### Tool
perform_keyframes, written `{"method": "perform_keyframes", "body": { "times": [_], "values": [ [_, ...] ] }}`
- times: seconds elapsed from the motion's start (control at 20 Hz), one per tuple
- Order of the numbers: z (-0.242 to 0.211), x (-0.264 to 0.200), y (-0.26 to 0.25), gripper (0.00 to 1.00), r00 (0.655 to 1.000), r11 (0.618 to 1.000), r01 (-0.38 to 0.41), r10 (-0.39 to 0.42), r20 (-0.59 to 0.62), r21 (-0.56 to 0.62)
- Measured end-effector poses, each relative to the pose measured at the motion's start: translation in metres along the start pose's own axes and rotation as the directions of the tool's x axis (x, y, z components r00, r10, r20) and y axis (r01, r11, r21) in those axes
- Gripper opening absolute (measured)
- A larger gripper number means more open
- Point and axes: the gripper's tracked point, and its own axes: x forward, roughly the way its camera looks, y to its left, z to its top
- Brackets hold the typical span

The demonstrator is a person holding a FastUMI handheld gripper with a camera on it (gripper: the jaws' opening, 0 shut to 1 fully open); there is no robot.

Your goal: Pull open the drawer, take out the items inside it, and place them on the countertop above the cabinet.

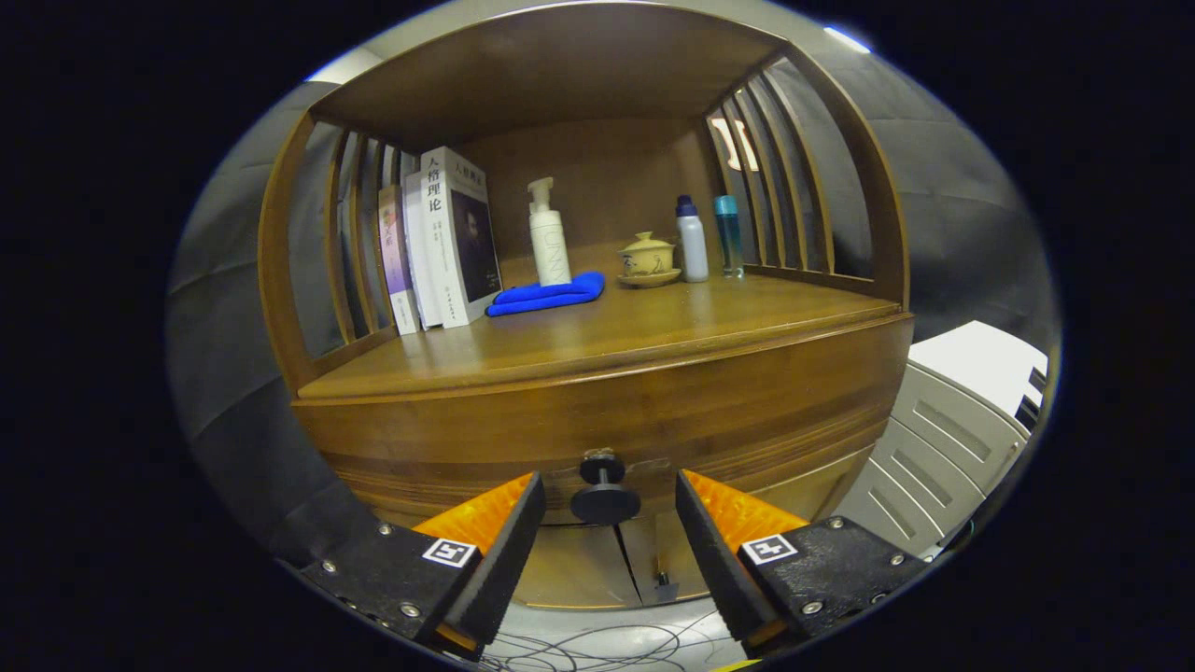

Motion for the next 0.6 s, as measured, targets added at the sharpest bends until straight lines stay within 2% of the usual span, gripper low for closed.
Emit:
{"method": "perform_keyframes", "body": {
  "times": [0.25,0.35,0.6],
  "values": [
    [-0.010,0.014,0.001,0.76,0.999,0.992,0.052,-0.051,0.009,-0.119],
    [-0.008,0.019,-0.001,0.70,0.998,0.989,0.066,-0.064,0.022,-0.129],
    [-0.009,0.027,-0.001,0.50,0.999,0.992,0.047,-0.046,0.012,-0.117]
  ]
}}
